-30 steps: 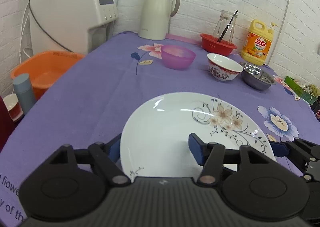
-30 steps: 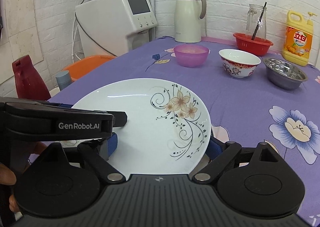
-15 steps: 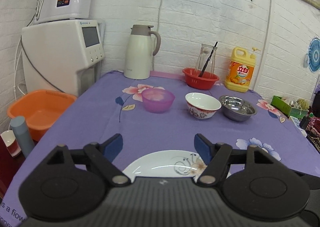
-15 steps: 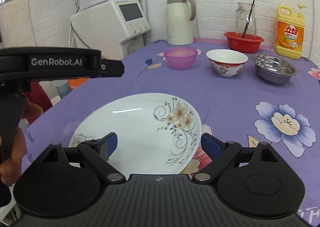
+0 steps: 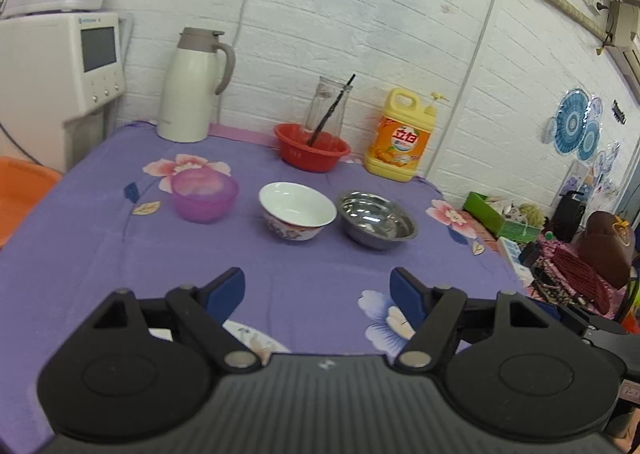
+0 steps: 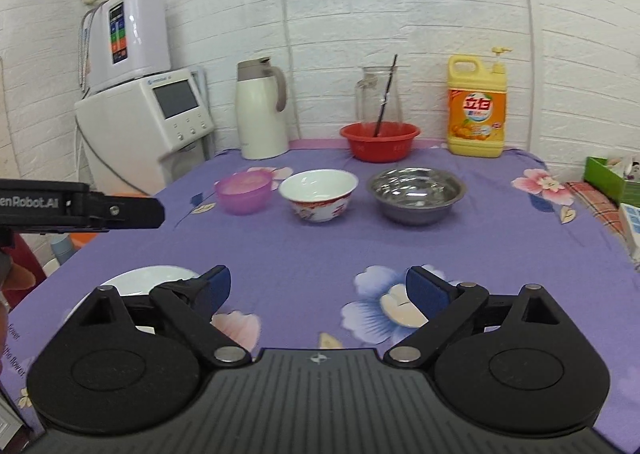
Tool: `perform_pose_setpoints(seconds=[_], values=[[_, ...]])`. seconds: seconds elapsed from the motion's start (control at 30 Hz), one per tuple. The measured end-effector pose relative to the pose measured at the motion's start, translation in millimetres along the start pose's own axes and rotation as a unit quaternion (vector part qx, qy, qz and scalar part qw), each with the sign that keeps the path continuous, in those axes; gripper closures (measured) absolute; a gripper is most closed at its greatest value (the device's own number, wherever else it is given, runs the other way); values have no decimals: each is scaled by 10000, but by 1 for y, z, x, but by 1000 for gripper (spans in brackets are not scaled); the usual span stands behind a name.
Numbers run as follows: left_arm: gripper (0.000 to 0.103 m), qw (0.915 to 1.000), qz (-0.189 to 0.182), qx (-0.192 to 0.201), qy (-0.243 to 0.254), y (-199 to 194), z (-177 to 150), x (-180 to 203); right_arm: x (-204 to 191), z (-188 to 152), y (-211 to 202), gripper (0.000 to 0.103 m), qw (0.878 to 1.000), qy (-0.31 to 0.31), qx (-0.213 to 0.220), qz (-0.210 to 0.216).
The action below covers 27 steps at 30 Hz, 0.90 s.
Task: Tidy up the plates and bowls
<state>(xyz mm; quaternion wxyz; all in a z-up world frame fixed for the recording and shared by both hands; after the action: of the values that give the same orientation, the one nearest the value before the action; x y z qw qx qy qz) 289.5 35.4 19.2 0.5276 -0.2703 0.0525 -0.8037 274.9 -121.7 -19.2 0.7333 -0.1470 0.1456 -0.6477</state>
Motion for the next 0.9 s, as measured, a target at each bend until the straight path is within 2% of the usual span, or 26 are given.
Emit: perform_pose_setpoints(seconds=[0.13, 0.3, 0.47, 0.57, 0.67, 0.77, 0.9], values=[[30, 9997, -240, 11, -103, 24, 20, 15, 40, 35, 4, 0, 9990, 64, 274, -348], [30, 9988, -473, -99, 4, 60, 39, 39, 78, 83, 6, 0, 9947, 117, 757, -682], [29, 9933, -1144, 11, -187, 96, 70, 73, 104, 120, 17, 0, 9891, 238, 1155, -885], [29, 9900, -1124, -554, -642, 142, 51, 65, 110, 109, 56, 0, 9920, 93, 777, -987], [30, 9879, -850, -947, -887, 180, 23, 49, 116, 85, 105, 0, 9958, 151, 188, -881], [30, 9843, -643, -1164, -1160, 205, 7, 29, 124, 67, 151, 0, 9944, 16, -243, -1028], [30, 9877, -191, -1217, -967, 212, 4, 1, 132, 56, 207, 0, 9928, -34, -632, -1015]])
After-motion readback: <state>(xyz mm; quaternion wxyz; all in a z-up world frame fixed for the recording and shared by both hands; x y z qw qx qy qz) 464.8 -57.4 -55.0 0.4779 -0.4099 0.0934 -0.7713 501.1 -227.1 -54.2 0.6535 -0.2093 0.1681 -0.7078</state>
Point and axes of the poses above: each gripper's, at about its wrist camera, not at the fingertips, and y roughly the way its jaws point, x to its right, z to its top, the point moved 10 cm from there along y, roughly the way its jaws point, and after that the axes turned 11 degrees about -z, right-handed, at the moved point
